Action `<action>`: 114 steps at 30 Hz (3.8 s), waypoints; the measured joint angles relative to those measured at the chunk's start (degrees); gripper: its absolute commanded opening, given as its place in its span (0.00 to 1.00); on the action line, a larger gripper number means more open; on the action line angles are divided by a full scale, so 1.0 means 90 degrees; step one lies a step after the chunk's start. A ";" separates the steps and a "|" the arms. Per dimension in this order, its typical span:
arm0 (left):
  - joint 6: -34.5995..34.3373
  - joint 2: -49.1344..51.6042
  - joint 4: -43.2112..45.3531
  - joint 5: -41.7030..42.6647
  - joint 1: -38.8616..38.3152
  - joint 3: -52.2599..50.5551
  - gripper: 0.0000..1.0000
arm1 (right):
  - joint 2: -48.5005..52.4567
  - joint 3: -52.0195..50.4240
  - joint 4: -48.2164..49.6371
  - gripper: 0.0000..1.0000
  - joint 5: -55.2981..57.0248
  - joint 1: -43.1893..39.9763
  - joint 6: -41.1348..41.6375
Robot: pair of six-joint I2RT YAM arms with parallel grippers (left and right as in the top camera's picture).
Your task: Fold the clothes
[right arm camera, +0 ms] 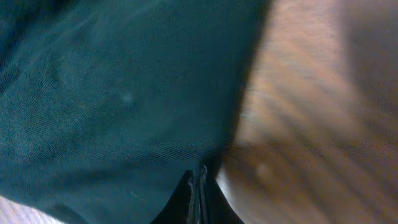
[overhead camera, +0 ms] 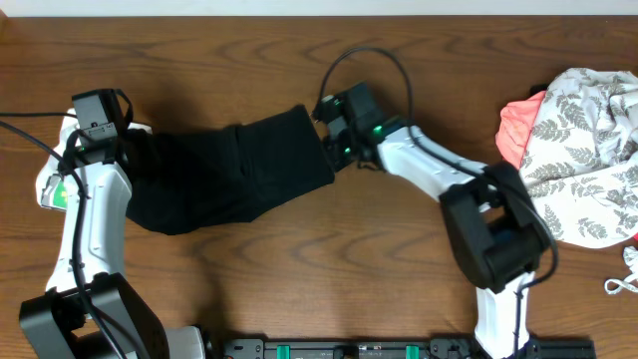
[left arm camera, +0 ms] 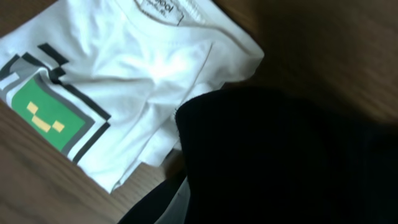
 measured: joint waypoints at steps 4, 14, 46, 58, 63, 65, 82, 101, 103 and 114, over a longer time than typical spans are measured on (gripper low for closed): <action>0.0000 0.0000 0.0168 0.0017 0.0000 0.0002 0.06 | 0.0165 0.0002 -0.0063 0.05 -0.0019 0.0219 0.0039; 0.0000 0.0000 0.0495 0.0022 0.0000 0.0002 0.06 | 0.0090 0.0151 -0.1219 0.04 -0.0087 0.0483 0.0525; -0.0083 0.0000 -0.0648 -0.0226 -0.1404 0.0855 0.06 | -0.1202 0.0024 -0.2620 0.09 0.0075 -0.0610 0.1307; -0.1122 0.0002 -0.0986 -0.0362 -0.3313 0.1404 0.06 | -0.1200 0.0012 -0.3181 0.09 0.0073 -0.1052 0.1161; -0.1552 0.0109 -0.0981 -0.0364 -0.4000 0.1404 0.06 | -0.1200 0.0012 -0.3441 0.08 0.0075 -0.1282 0.1129; -0.1702 0.0255 -0.0979 -0.0367 -0.4228 0.1404 0.06 | -0.1200 0.0012 -0.3560 0.08 0.0075 -0.1360 0.1107; -0.1608 0.0911 -0.0848 -0.0384 -0.5122 0.1566 0.55 | -0.1200 0.0012 -0.3759 0.09 -0.0007 -0.1464 0.0835; -0.1593 -0.0017 -0.1972 -0.0355 -0.1741 0.1783 0.58 | -0.1200 0.0012 -0.1506 0.60 -0.2227 0.0090 0.0034; -0.1566 0.0177 -0.1972 -0.0146 -0.1637 0.1783 0.58 | -0.1200 0.0010 -0.1200 0.65 -0.2030 0.0420 0.0369; -0.1450 0.1292 -0.1979 0.0359 -0.1581 0.1778 0.58 | -0.0867 0.0010 -0.0884 0.43 -0.1348 0.1202 0.1088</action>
